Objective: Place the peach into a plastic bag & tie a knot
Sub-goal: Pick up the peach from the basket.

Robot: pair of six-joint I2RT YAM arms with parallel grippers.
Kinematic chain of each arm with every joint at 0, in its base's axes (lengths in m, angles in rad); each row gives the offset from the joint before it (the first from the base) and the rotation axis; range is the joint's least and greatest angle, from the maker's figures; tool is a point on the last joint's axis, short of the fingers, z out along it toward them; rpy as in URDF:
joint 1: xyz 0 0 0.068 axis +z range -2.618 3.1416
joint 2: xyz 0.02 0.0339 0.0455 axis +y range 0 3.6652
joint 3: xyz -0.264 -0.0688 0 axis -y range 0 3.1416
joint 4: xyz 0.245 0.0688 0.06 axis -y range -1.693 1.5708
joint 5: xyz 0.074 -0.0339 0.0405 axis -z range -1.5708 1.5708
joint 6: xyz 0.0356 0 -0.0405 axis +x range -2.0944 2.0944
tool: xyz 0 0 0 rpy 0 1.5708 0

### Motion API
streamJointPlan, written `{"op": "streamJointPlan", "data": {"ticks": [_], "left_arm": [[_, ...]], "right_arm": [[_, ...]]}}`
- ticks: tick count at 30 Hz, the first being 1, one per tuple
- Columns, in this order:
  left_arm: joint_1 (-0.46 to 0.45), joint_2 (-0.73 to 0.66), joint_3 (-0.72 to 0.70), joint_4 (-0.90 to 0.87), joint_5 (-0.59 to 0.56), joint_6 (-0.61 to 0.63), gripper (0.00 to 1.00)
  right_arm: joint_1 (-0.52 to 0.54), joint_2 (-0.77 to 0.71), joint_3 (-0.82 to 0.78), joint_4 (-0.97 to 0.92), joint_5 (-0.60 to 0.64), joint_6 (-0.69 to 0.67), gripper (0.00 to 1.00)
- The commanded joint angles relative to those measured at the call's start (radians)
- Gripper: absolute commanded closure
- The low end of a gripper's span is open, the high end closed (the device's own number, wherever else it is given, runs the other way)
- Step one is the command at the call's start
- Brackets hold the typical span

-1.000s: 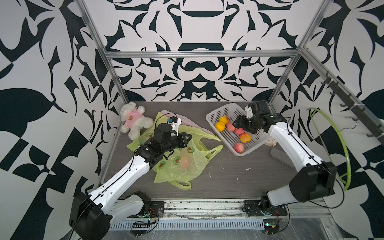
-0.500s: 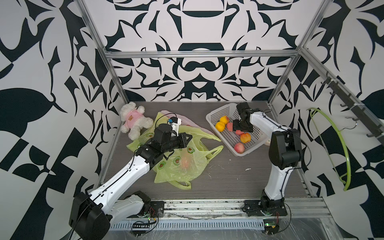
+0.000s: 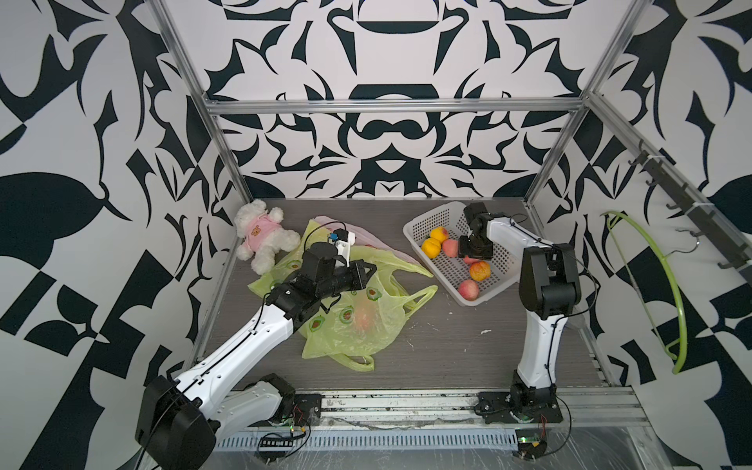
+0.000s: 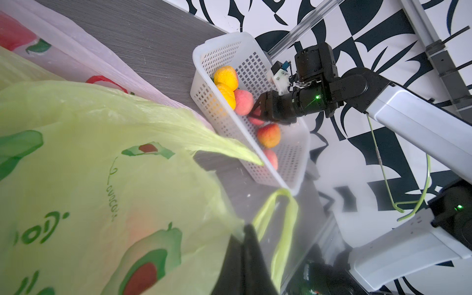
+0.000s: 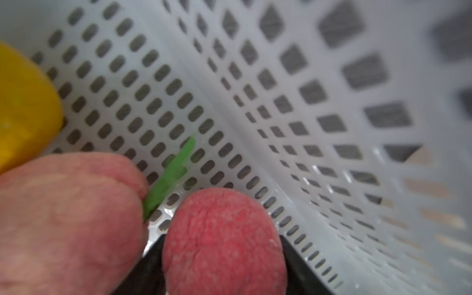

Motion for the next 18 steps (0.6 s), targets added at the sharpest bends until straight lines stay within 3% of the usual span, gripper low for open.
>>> {"op": "streamJointPlan", "data": {"ticks": [1, 9, 14, 18], "left_arm": [[0.004, 0.005, 0.002, -0.001, 0.013, -0.003, 1.00], [0.004, 0.008, 0.005, -0.001, 0.013, -0.001, 1.00], [0.004, 0.011, 0.007, 0.003, 0.014, -0.002, 1.00], [0.004, 0.009, 0.009, 0.008, 0.014, -0.004, 1.00]], "right_arm": [[0.001, -0.089, -0.004, 0.018, -0.025, 0.002, 0.54], [0.087, -0.366, -0.141, 0.024, -0.118, 0.046, 0.67], [0.253, -0.503, -0.209, 0.008, -0.224, 0.084, 0.68], [0.410, -0.527, -0.236, 0.004, -0.282, 0.139, 0.68]]}}
